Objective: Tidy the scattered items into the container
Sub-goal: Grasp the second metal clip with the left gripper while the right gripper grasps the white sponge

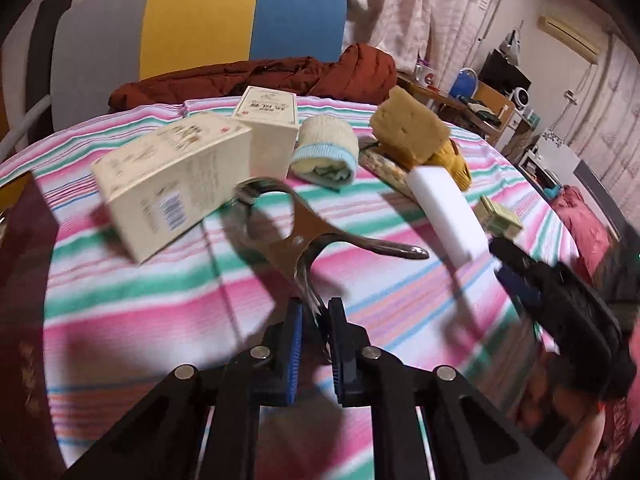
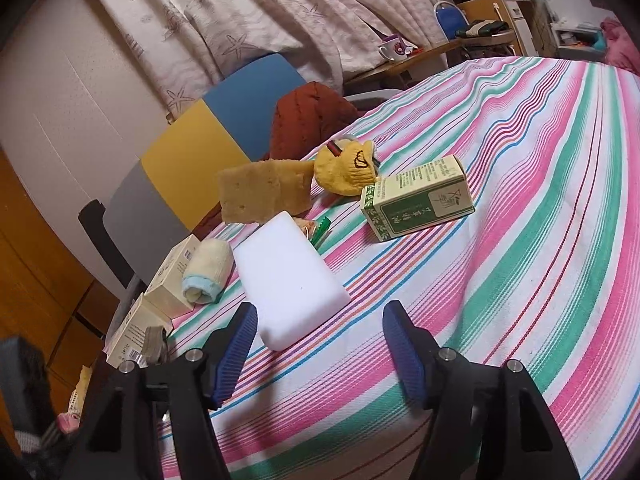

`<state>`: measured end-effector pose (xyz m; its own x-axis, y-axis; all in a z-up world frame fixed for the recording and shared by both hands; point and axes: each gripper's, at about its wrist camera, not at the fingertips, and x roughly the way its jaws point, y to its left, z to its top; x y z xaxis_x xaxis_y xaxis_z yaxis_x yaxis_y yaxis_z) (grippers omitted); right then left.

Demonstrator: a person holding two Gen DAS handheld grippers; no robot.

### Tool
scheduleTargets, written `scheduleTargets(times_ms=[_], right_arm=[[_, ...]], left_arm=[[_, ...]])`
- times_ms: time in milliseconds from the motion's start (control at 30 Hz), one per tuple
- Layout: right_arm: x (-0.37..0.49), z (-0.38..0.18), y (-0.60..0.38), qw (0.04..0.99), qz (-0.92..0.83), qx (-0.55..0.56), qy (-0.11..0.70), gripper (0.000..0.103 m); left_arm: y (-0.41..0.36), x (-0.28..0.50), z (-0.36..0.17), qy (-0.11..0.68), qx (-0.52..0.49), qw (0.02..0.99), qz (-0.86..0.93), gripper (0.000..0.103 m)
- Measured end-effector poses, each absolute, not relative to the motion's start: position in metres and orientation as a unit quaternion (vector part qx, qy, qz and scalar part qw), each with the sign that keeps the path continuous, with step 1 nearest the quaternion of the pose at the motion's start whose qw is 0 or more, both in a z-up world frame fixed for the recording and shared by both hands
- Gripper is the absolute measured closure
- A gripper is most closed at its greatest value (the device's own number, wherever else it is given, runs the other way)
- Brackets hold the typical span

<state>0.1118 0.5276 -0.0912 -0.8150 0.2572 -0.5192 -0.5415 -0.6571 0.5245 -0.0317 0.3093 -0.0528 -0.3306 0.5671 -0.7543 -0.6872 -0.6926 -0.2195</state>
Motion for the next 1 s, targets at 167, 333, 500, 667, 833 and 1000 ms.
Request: scheduleTargets(times_ms=[167,333,500,667,833,1000], right_arm=[[0.112,-0.091,0.528,0.225,0.887,-0.204,0.347,0.036],[0.112,-0.091,0.527,0.226,0.887,-0.205,0.346,0.036],[0.111,-0.091,0.527,0.226,0.887,-0.205,0.346,0.036],[0.111,-0.091,0.527,0.225,0.887,-0.204,0.347,0.036],[0.112,-0.091,0.527,0.225,0.888,-0.203,0.347,0.036],[0.112,-0.091,0.528,0.225,0.888,-0.203,0.346,0.036]], left_arm=[[0.279,-0.021,-0.049,0.045,-0.445,0.377,0.811,0.080],[0.274,-0.025,-0.030,0.012,-0.431,0.365,0.825,0.048],[0.319,-0.038,-0.016,0.037,-0.441,0.356,0.823,0.047],[0.352,-0.049,-0.031,0.053,-0.468,0.342,0.813,0.047],[0.355,-0.051,-0.048,0.061,-0.458,0.340,0.819,0.051],[0.346,-0.049,-0.052,0.065,-0.426,0.363,0.826,0.059]])
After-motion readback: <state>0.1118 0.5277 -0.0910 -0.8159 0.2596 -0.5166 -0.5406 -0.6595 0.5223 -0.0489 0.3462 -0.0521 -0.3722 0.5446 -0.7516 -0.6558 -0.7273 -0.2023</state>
